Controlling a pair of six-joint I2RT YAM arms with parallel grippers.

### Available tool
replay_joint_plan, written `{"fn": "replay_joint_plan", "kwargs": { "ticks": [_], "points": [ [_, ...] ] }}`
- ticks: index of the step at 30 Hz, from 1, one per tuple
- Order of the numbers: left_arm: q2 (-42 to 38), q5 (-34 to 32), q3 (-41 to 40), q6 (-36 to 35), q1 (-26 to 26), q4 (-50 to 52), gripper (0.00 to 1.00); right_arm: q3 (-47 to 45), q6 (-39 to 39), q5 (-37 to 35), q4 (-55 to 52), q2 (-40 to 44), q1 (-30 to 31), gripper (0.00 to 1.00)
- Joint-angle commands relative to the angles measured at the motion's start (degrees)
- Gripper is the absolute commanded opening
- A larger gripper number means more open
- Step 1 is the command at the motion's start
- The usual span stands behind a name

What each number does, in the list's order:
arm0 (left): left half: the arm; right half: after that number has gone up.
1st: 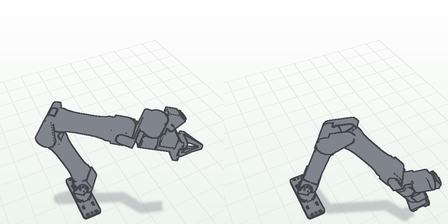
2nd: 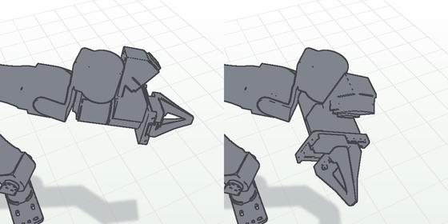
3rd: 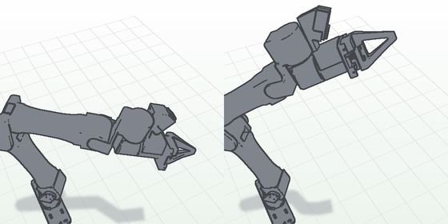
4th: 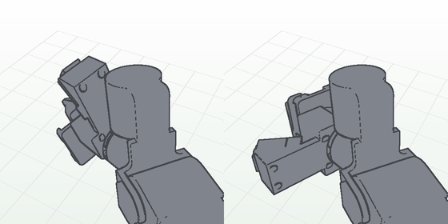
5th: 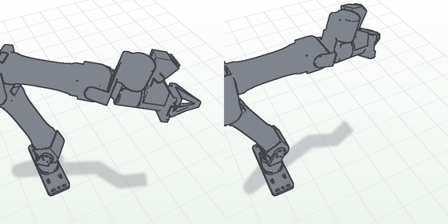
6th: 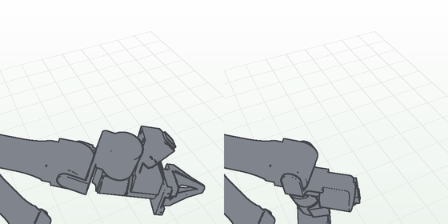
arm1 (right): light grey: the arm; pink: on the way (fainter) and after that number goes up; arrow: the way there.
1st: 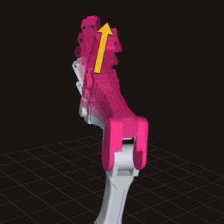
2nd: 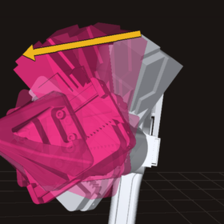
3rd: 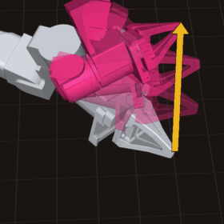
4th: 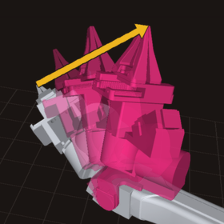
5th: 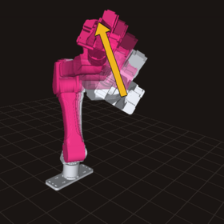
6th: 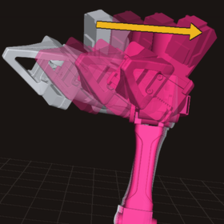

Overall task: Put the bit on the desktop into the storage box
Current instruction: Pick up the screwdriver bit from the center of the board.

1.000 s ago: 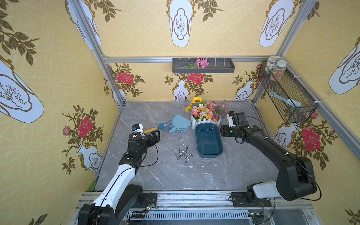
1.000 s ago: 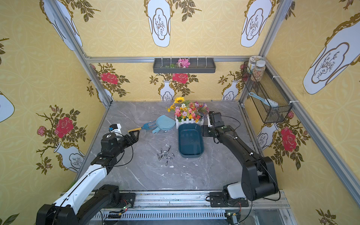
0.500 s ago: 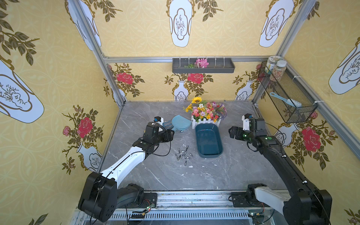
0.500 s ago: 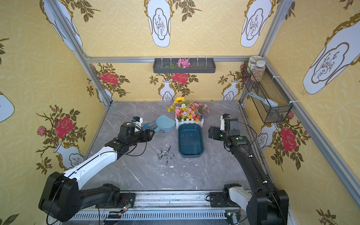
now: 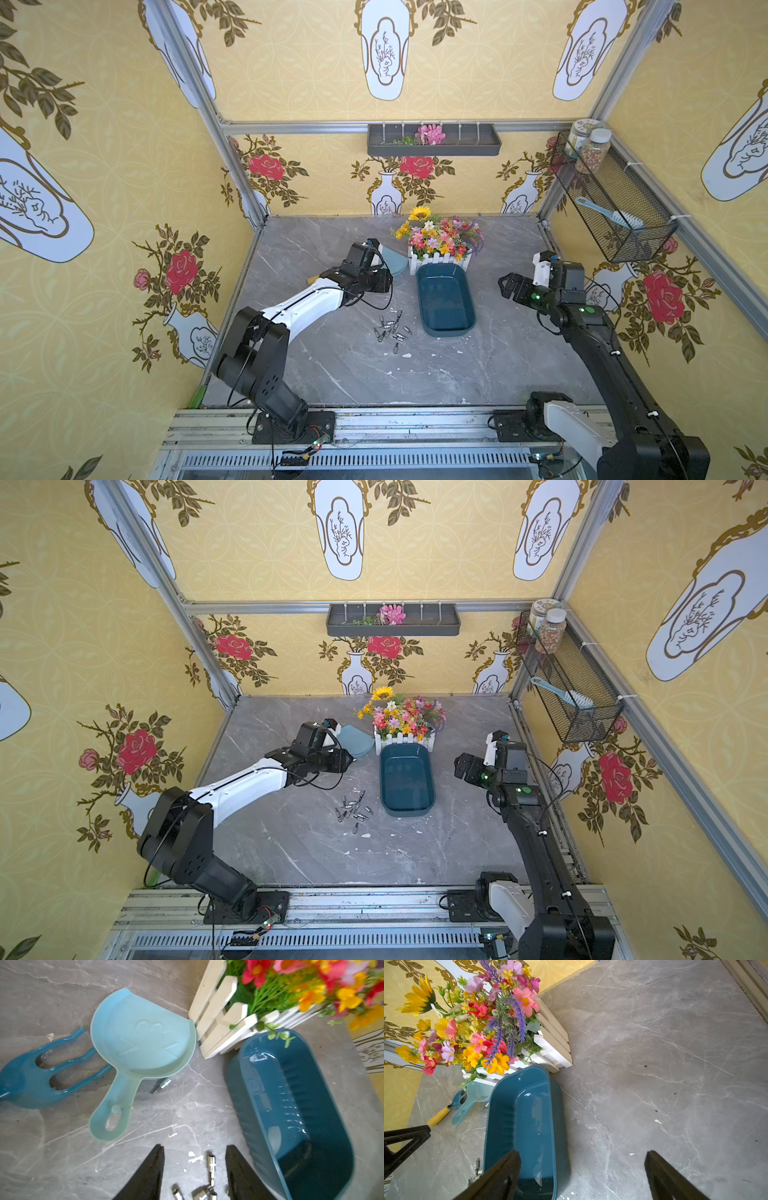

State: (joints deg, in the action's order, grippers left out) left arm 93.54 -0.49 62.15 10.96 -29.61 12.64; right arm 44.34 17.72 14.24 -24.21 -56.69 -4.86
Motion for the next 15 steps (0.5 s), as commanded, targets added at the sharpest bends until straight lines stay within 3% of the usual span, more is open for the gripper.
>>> {"fn": "replay_joint_plan", "kwargs": {
  "ticks": [1, 15],
  "points": [
    [3.87, -0.22, 2.44, -2.55, -0.37, 1.92, 0.52, -0.08, -0.36, -0.17, 0.11, 0.67, -0.41, 0.97],
    [15.98, -1.02, 11.27, -4.67, -0.37, 4.34, 0.48, -0.47, -1.62, -1.32, -0.55, 0.81, -1.32, 0.97]
  ]
}}
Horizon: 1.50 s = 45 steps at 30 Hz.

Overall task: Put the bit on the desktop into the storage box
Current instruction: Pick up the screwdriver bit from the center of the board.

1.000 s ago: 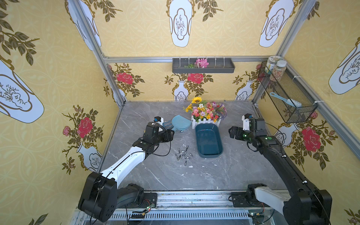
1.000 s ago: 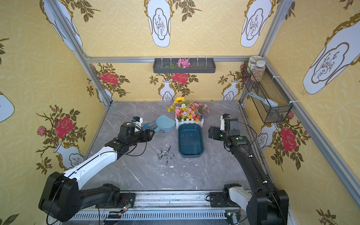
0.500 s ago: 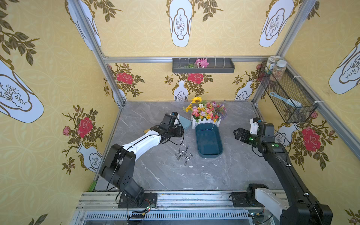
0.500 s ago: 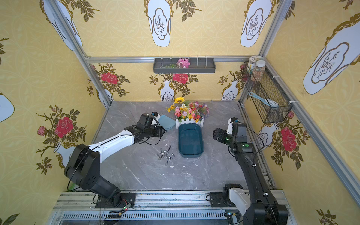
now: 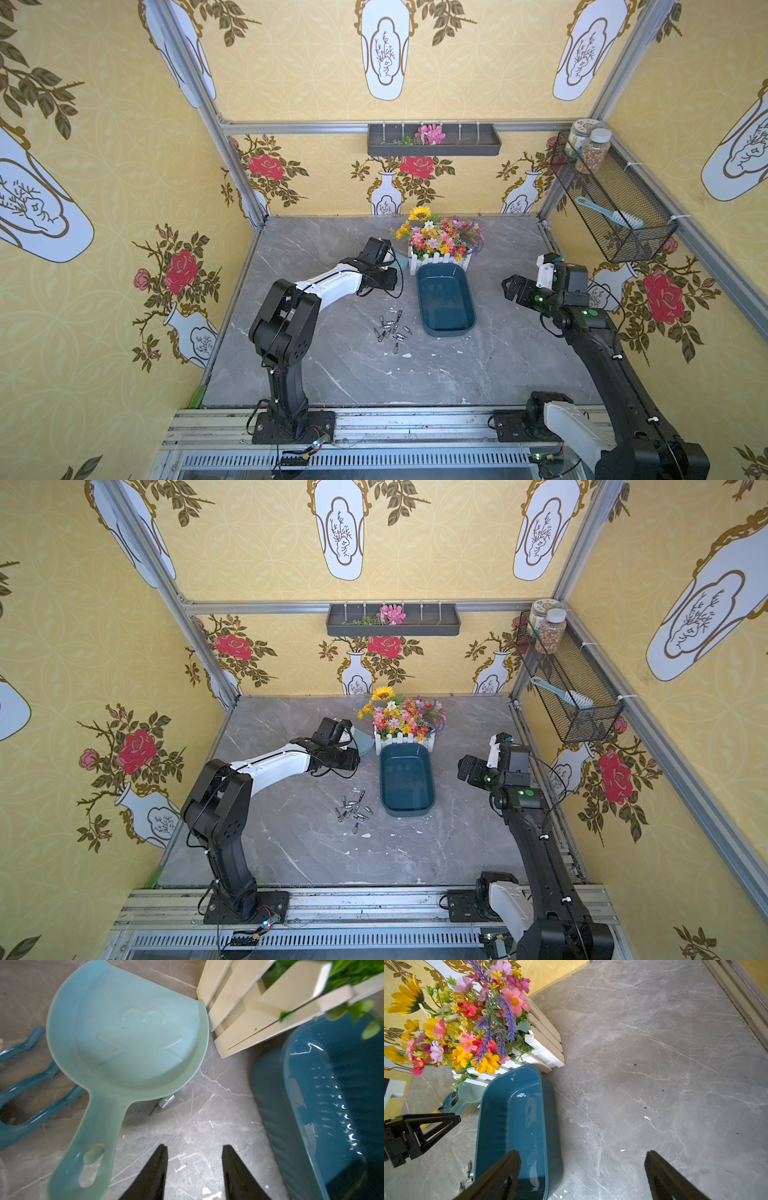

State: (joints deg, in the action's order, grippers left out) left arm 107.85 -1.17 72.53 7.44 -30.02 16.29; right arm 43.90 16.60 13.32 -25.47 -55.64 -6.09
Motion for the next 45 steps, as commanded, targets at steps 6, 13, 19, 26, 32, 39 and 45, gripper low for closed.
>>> {"fn": "replay_joint_plan", "kwargs": {
  "ticks": [6, 13, 19, 26, 32, 39, 45],
  "points": [
    [3.76, -2.63, 1.71, -1.45, 0.05, 0.76, 0.48, -0.12, -0.67, -0.40, 0.82, -0.33, -0.08, 0.97],
    [6.18, -5.55, 3.18, -1.62, 0.13, 1.64, 0.48, -0.21, -0.68, -0.44, 0.97, -0.42, -0.17, 0.97],
    [8.12, -5.78, 4.15, -1.91, 0.29, 1.25, 0.49, -0.14, -0.78, -0.73, 1.04, -0.61, -0.16, 0.97],
    [10.57, -5.24, 5.51, -2.02, 0.47, 0.93, 0.49, -0.30, -0.73, -1.10, 0.99, -0.68, -0.17, 0.97],
    [11.65, -5.69, 6.04, -1.99, 0.47, 0.93, 0.48, -0.32, -0.78, -1.18, 1.04, -0.69, -0.15, 0.97],
    [12.72, -6.57, 7.07, -2.58, 0.40, 1.02, 0.48, -0.72, -0.70, -1.19, 1.33, -0.70, -0.16, 0.97],
    [13.94, -6.74, 7.80, -2.80, 0.35, 1.35, 0.48, -0.98, -0.57, -1.15, 1.48, -0.61, -0.21, 0.97]
  ]
}}
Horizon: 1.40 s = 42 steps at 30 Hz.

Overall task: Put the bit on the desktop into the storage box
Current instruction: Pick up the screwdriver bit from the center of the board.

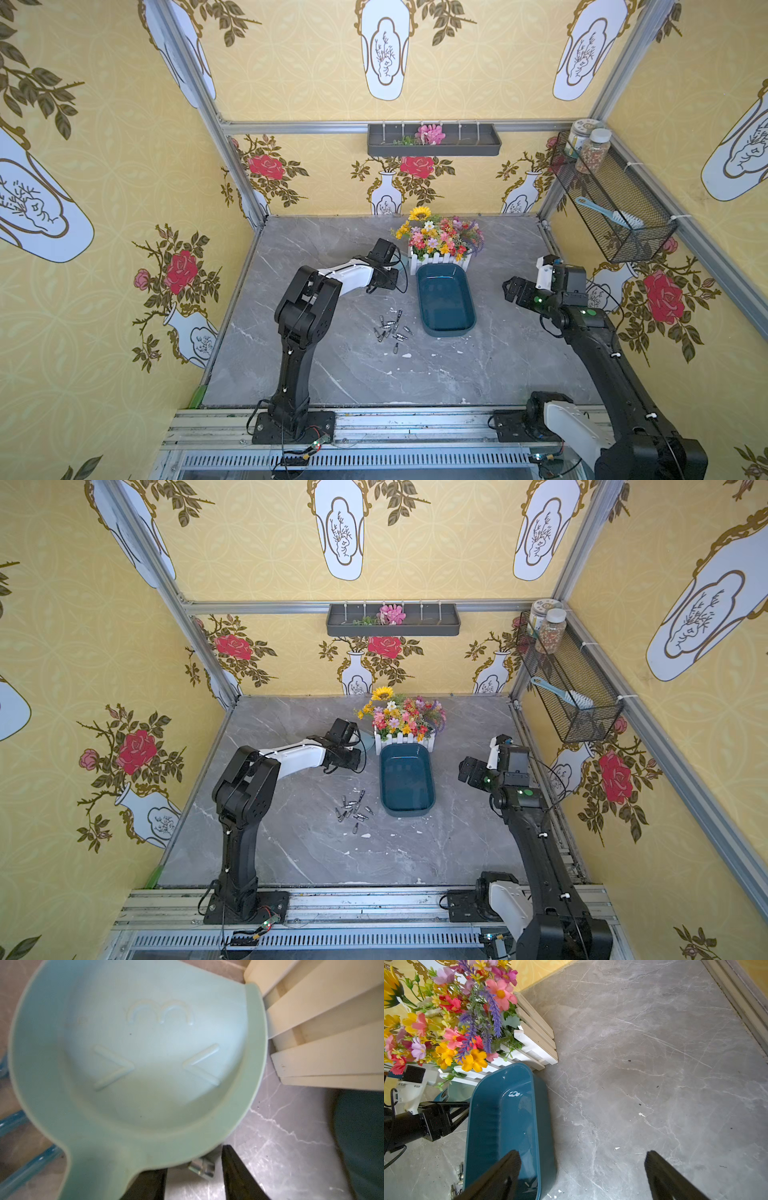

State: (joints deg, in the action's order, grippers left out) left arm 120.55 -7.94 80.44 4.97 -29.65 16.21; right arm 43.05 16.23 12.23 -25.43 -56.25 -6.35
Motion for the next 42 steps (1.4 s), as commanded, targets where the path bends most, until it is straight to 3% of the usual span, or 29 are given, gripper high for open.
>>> {"fn": "replay_joint_plan", "kwargs": {
  "ticks": [1, 17, 42],
  "points": [
    [1.39, -0.05, -0.19, -0.35, 0.02, 1.50, 0.48, -0.17, -0.16, -0.04, 1.42, 0.00, 0.10, 0.97],
    [-4.00, -1.29, -6.70, 2.86, 0.00, 2.08, 0.54, -1.06, 0.26, 0.23, 2.13, -0.33, 0.08, 0.97],
    [0.53, 3.20, -1.67, 6.35, -0.58, 2.78, 0.49, -2.34, 0.56, 0.96, 3.81, -1.39, 0.10, 0.97]
  ]
}}
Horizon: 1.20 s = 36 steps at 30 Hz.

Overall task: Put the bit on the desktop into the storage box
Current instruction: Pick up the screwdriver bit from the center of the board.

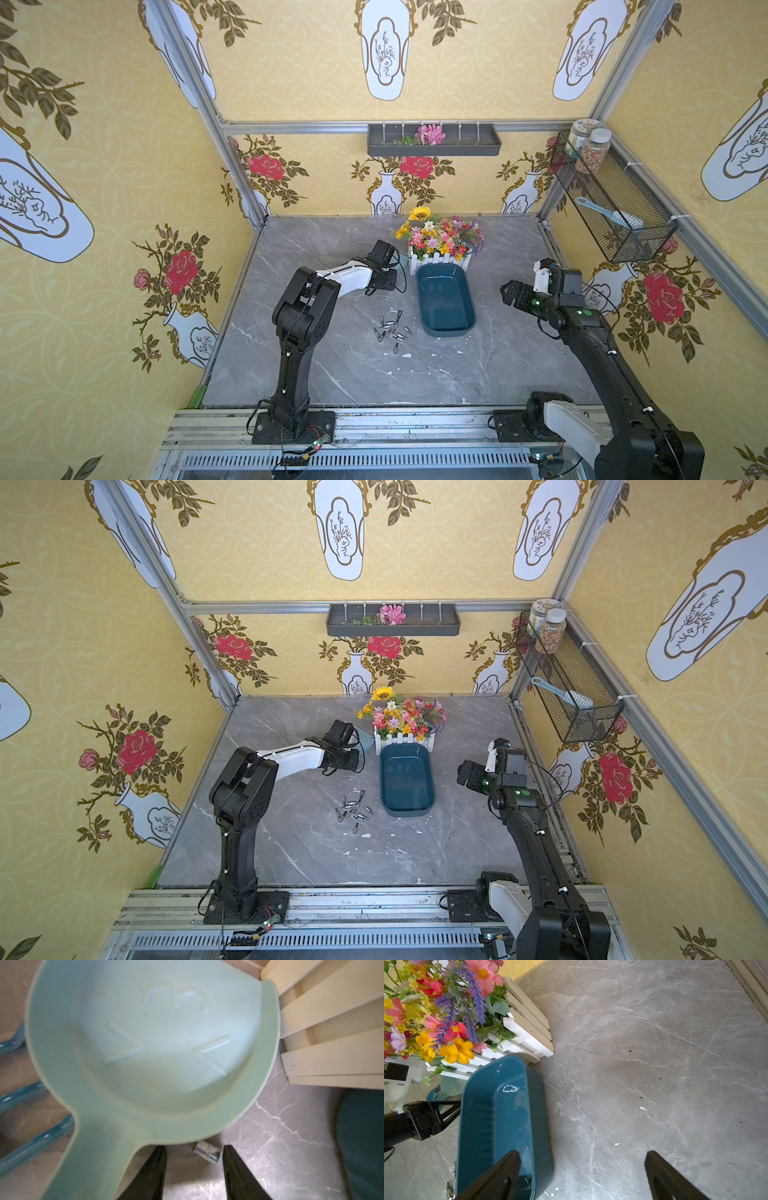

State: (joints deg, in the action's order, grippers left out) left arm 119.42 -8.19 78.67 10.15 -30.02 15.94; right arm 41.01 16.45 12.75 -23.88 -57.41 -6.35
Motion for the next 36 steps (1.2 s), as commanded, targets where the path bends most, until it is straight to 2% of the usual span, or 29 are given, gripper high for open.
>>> {"fn": "replay_joint_plan", "kwargs": {
  "ticks": [1, 7, 18, 29, 36],
  "points": [
    [2.03, 3.44, 0.31, 1.25, -0.30, 3.04, 0.49, -0.27, 0.47, 0.43, 2.30, -0.25, 0.09, 0.97],
    [3.44, 3.04, 1.47, 1.53, -0.41, 3.64, 0.49, -0.38, 0.43, 0.69, 2.55, -0.42, 0.10, 0.97],
    [2.43, -0.08, -0.29, 0.92, -0.39, 5.41, 0.35, -0.06, 0.43, 0.76, 2.54, -0.63, 0.08, 0.97],
    [0.01, -0.25, -3.26, 0.75, -0.39, 6.09, 0.31, 0.41, 0.65, 0.95, 2.99, -1.13, 0.05, 0.97],
    [1.17, -0.09, -2.47, 0.41, -0.39, 6.29, 0.18, 0.44, 0.68, 0.78, 2.82, -0.96, 0.06, 0.97]
  ]
}}
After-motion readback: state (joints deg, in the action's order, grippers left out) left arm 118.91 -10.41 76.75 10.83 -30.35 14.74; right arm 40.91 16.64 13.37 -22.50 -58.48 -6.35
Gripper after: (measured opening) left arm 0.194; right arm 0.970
